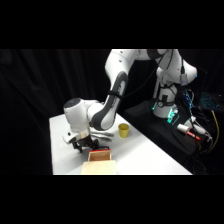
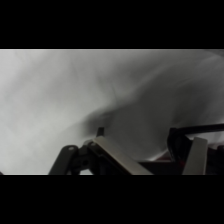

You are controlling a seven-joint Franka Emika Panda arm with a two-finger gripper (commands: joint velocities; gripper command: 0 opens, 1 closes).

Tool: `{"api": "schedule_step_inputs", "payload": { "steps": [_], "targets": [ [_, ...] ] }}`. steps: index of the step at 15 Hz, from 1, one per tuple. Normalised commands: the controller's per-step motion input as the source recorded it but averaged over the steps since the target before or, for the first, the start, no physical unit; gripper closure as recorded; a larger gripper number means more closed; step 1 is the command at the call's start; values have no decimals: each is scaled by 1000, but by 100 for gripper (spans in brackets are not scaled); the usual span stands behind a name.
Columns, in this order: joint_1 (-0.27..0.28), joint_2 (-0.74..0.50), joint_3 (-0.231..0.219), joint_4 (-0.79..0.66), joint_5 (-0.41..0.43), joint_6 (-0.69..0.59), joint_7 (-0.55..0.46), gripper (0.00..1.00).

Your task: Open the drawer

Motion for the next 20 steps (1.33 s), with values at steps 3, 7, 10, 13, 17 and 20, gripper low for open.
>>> {"api": "schedule_step_inputs", "payload": {
  "steps": [3,7,10,13,17,20],
  "targets": [
    [-100,-131,-52,-179,-159,178,-65,0],
    [-105,-168,-40,-221,-153,173,-86,0],
    [-105,-212,-20,-253,-125,153,-104,0],
    [-63,-261,-5,-253,-101,-13,-82,0],
    [26,-292,-33,-199,-68,-239,65,0],
    [79,-335,-42,-179,-59,-291,130,0]
  ]
}}
